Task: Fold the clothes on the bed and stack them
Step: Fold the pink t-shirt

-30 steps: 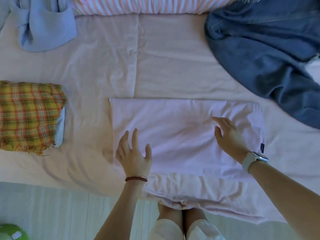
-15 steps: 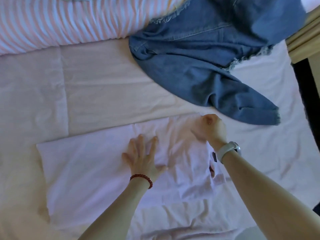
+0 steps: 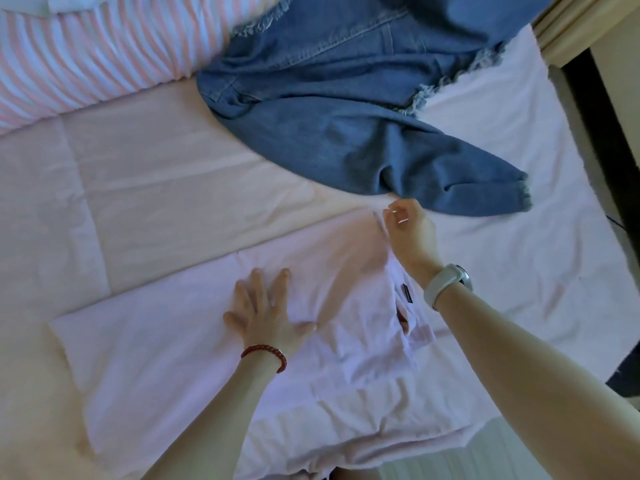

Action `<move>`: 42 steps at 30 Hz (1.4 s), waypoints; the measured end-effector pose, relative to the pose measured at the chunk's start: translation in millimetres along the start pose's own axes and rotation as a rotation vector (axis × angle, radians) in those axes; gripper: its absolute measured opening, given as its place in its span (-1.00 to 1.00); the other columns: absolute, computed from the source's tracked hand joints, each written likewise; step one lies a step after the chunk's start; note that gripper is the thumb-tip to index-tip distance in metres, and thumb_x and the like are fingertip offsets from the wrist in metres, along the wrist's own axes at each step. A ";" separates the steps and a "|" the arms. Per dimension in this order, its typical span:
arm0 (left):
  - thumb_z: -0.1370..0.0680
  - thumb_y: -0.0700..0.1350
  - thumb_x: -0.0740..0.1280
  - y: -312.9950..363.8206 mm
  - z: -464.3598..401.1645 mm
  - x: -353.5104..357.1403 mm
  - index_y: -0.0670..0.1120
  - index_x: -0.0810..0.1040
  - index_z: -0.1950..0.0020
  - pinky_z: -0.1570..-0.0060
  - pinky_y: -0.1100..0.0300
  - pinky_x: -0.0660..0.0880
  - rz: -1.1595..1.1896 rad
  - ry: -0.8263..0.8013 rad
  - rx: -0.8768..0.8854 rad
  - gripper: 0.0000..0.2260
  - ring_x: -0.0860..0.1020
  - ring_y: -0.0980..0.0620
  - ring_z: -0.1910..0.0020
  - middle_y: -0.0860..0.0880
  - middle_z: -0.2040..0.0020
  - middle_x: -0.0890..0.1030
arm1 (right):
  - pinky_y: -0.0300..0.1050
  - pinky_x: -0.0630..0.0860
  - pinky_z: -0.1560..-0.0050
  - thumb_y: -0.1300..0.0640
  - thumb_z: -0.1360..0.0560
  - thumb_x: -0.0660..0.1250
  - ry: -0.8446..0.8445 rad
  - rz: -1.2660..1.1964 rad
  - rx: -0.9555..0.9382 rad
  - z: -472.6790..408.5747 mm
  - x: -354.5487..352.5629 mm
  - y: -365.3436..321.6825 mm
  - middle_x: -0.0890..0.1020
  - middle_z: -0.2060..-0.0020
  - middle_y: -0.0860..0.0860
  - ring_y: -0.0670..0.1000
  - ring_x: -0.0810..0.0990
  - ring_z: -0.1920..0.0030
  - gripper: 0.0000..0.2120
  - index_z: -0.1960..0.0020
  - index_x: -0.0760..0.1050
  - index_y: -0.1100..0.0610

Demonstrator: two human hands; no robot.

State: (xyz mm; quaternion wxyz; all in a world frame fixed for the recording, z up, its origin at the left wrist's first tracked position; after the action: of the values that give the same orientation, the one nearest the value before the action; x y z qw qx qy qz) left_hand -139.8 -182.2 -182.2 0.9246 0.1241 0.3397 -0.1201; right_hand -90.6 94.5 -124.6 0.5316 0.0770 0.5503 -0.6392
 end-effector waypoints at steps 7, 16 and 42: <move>-0.55 -0.07 0.22 94.1 8.3 -42.6 0.10 0.00 -0.53 -0.39 -0.25 -0.12 -0.137 0.185 0.446 -0.39 -0.22 -0.14 -0.51 0.00 -0.55 -0.17 | -0.09 0.47 0.13 0.14 -0.51 0.22 0.022 -0.032 -0.027 115.9 -8.0 79.0 0.54 0.06 0.02 0.12 0.55 0.12 -0.82 -0.05 0.50 0.19; -0.63 -0.05 0.11 202.0 -2.2 -23.0 0.10 0.43 -0.29 -0.36 -0.34 -0.16 -0.832 0.033 0.957 -0.74 -0.14 -0.12 -0.52 0.09 -0.49 0.16 | 0.05 0.44 -0.09 0.10 -0.41 0.15 -0.109 0.174 0.035 136.7 33.4 86.0 0.57 -0.06 0.04 0.12 0.47 -0.04 -0.56 -0.25 0.43 0.21; -0.57 -0.01 0.23 136.9 -1.4 -28.6 0.05 0.20 -0.49 -0.38 0.08 0.12 -0.035 0.014 0.553 -0.51 0.13 -0.02 -0.48 0.00 -0.51 0.18 | -0.04 0.29 0.26 0.15 -0.46 0.25 -0.098 -0.052 0.091 137.6 0.6 90.7 0.50 0.26 0.08 0.14 0.46 0.23 -0.91 0.14 0.39 0.17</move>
State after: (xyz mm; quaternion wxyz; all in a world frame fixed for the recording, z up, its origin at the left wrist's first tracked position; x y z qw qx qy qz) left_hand -119.9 -49.1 -144.2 0.8510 0.3668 0.3024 -0.2231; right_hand 45.4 1.6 -128.8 0.5372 0.0555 0.4957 -0.6801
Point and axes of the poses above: each hand's wrist, its own z-axis away from the middle knuckle, its own x-axis out of the palm, y = z × x, the point moved 9 cm from there along -z, towards the middle knuckle
